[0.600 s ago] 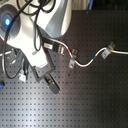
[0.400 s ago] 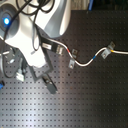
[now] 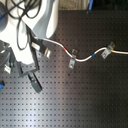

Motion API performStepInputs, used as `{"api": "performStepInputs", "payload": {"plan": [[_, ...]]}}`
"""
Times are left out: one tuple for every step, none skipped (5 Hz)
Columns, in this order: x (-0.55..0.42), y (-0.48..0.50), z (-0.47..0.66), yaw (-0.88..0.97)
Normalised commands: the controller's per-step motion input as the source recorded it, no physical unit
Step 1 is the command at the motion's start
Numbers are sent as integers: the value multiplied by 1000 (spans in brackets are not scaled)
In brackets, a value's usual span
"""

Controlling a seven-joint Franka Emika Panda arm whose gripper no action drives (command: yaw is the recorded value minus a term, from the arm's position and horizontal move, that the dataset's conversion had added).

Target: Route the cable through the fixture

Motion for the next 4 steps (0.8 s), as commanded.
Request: {"api": "performStepInputs", "payload": {"plan": [[-106,383,400,609],[-88,-13,294,651],[-217,-110,264,668],[-222,107,259,683]]}}
